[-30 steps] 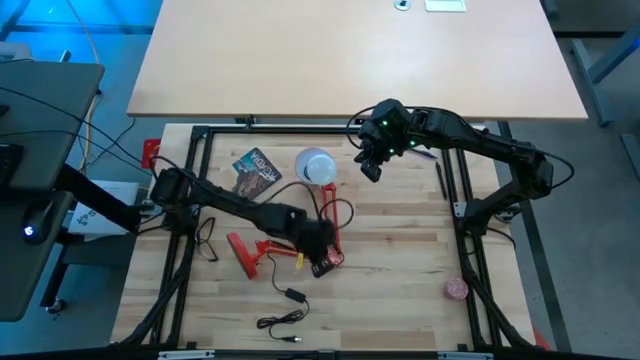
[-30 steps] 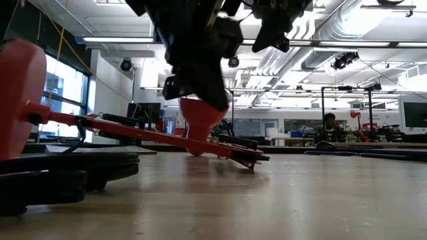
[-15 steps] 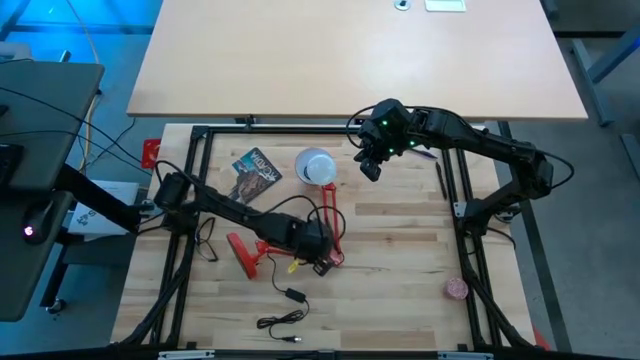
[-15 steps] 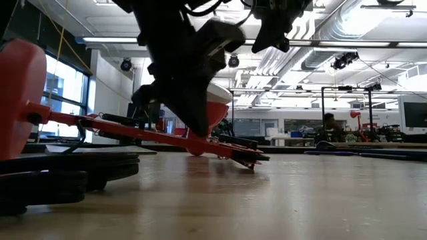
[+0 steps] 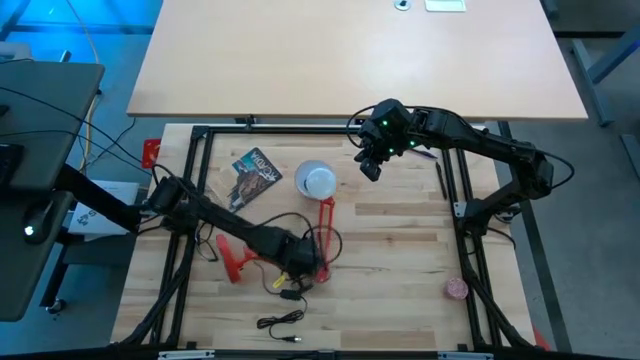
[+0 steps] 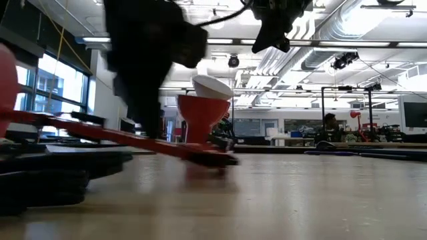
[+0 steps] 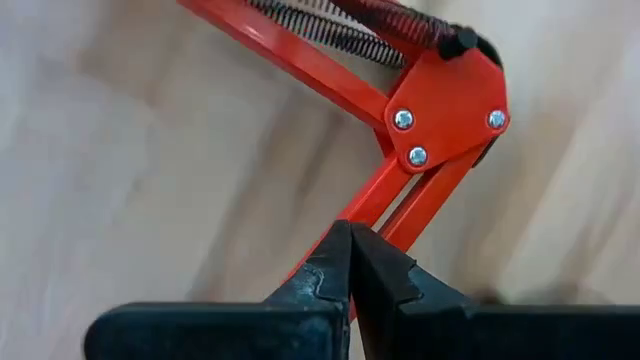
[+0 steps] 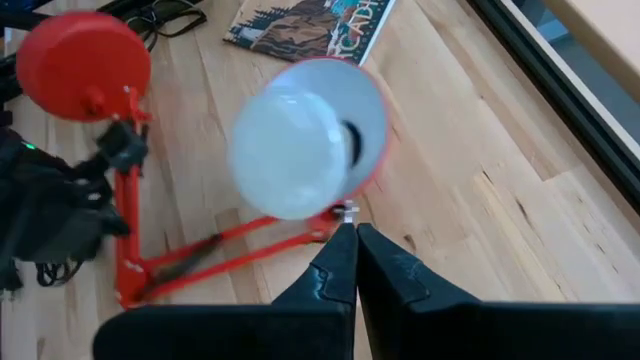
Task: Screw lightbulb
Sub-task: Insert the lightbulb into the red lamp
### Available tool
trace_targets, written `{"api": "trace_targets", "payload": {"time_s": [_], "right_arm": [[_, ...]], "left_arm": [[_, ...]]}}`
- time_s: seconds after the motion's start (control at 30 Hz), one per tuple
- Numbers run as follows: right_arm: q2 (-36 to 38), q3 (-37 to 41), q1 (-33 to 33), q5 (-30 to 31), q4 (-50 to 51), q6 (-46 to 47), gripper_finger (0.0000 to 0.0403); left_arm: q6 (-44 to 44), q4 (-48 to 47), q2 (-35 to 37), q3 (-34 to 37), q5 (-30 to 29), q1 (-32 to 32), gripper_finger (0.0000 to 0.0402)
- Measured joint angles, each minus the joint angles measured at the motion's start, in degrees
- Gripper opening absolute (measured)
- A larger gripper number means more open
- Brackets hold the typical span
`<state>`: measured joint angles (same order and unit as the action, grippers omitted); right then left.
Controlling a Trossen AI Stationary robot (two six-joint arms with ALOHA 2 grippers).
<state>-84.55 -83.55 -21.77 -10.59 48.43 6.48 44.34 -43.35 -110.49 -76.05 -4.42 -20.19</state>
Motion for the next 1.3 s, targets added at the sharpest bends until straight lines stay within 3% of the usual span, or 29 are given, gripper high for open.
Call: {"api": "trace_targets", "payload": {"time_s": [0.4,0.67,0.83,1.03,1.17,1.23,1.3], "right_arm": [[0.01,0.0,0.82,-0.37,5.42,-2.8,0.0],[0.02,0.0,1.17,-0.46,6.4,-3.26,0.0],[0.01,0.0,1.17,-0.46,6.63,-4.23,0.0],[0.02,0.0,1.17,-0.42,6.23,-5.28,0.0],[0.02,0.0,1.13,0.06,4.92,-5.34,0.0],[0.01,0.0,1.13,0.07,4.77,-5.28,0.0],[0.01,0.0,1.13,0.2,4.89,-4.92,0.0]], "left_arm": [[-24.86,-2.96,0.84,0.2,-1.49,-5.47,0.0],[-33.62,-3.11,2.81,0.52,0.0,-5.77,0.0],[-32.33,-3.54,7.78,0.48,-1.79,-5.8,0.0],[-25.55,3.79,13.05,0.35,-13.96,-2.63,0.0],[-29.82,15.01,9.41,0.24,-13.79,1.87,0.0],[-30.49,14.78,6.45,-0.7,-14.14,3.69,0.0],[-22.66,10.38,3.81,-2.9,-14.46,5.52,0.0]]}}
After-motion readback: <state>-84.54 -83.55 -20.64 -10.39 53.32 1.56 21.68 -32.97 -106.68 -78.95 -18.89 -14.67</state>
